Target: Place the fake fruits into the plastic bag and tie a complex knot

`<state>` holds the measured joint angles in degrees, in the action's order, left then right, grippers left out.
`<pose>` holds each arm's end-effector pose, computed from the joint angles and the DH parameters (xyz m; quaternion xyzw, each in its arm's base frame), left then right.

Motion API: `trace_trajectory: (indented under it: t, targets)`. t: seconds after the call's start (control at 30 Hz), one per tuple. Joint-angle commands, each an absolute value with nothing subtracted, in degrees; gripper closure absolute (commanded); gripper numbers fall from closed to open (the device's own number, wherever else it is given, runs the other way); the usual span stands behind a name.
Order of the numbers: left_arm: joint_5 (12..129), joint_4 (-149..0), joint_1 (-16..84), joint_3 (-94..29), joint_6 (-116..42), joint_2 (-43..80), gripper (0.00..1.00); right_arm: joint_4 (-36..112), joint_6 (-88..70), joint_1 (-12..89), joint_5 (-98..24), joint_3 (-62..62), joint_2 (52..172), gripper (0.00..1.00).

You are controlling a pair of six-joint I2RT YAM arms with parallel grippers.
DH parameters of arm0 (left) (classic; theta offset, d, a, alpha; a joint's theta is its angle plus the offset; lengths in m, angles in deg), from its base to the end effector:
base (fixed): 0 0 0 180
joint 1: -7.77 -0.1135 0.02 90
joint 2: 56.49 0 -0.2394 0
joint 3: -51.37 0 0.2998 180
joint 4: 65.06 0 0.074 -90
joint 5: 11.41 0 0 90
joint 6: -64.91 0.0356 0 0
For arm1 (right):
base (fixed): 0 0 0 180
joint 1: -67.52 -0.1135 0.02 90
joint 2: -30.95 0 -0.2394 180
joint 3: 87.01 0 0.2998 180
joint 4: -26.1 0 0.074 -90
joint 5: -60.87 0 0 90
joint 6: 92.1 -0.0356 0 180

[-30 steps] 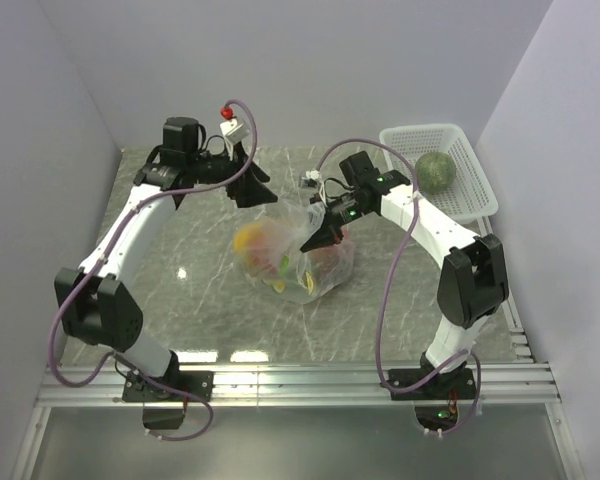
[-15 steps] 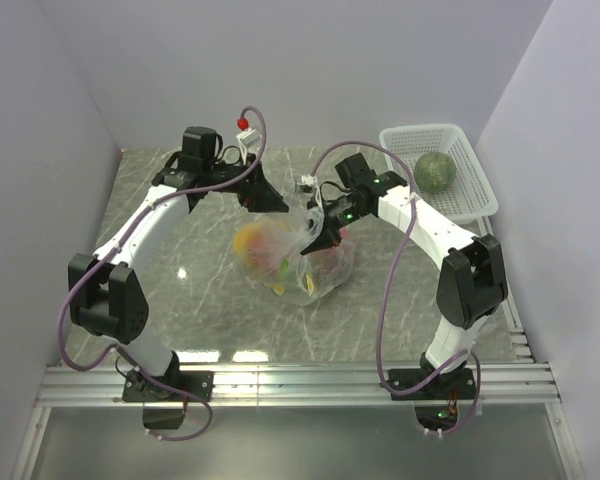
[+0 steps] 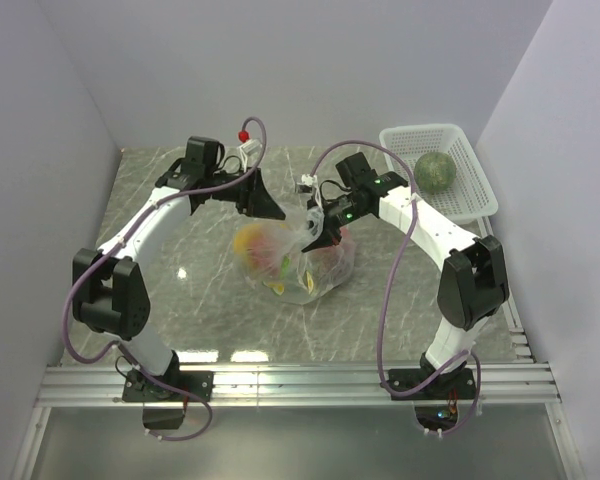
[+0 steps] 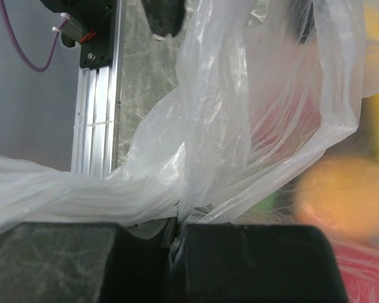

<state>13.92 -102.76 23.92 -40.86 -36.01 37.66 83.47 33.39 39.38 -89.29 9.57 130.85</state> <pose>0.3807 -0.1438 0.2853 0.2623 0.7534 -0.5547 0.2364 0.3429 0.2184 0.2520 -0.5491 0.6445 0.4699 0.2496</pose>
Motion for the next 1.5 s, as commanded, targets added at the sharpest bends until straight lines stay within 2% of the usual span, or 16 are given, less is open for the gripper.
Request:
trace_trajectory:
  t: [0.0,0.03,0.1,0.3,0.4,0.43,0.53,0.57,0.63,0.77,0.83,1.03,1.23,1.47]
  targets:
    - [12.2,-98.4,23.5,-39.9,-40.0,35.8,0.39,82.6,34.3,39.1,-88.6,9.8,128.3,1.0]
    - [12.3,-97.7,23.4,-40.0,-40.5,35.9,0.35,83.1,34.9,39.0,-88.5,9.8,128.2,1.0]
    - [12.2,-97.4,23.3,-40.6,-41.1,36.1,0.33,83.8,35.5,38.9,-88.3,10.0,128.4,1.0]
    - [11.2,-96.1,22.9,-42.1,-42.8,36.8,0.36,84.2,36.0,38.8,-87.9,9.4,128.3,1.0]
    - [10.7,-97.2,22.9,-42.9,-42.3,37.2,0.47,83.8,35.5,38.9,-87.9,9.5,128.4,1.0]
    - [10.1,-97.6,23.0,-43.1,-41.6,37.5,0.56,83.4,35.1,38.9,-87.8,9.5,128.4,1.0]
    - [8.8,-101.6,22.9,-45.0,-38.2,38.3,0.74,82.2,34.0,39.0,-87.5,9.2,128.2,1.0]
    - [8.3,-102.9,22.8,-46.2,-37.1,38.4,0.86,82.0,33.7,39.0,-87.4,9.0,128.2,1.0]
    - [7.6,-106.6,22.5,-47.3,-33.3,38.3,0.99,81.0,32.1,39.5,-87.4,8.7,128.2,1.0]
    - [5.6,-107.1,21.0,-44.0,-29.0,33.9,0.99,79.0,26.0,41.1,-89.6,8.1,129.4,1.0]
    - [7.5,-110.0,21.6,-42.3,-19.2,29.8,1.0,76.3,18.9,42.1,-92.4,7.5,129.7,1.0]
    - [20.0,-114.7,29.5,-30.3,0.0,20.8,1.0,63.2,-0.8,43.6,-96.8,-0.6,128.0,1.0]
    - [32.7,-107.2,39.6,-24.0,2.1,20.1,1.0,52.3,-14.7,43.6,-96.8,-4.5,126.5,1.0]
    - [41.8,-102.4,42.8,-23.2,-2.1,29.0,1.0,38.5,-30.1,43.6,-97.6,-10.6,123.6,1.0]
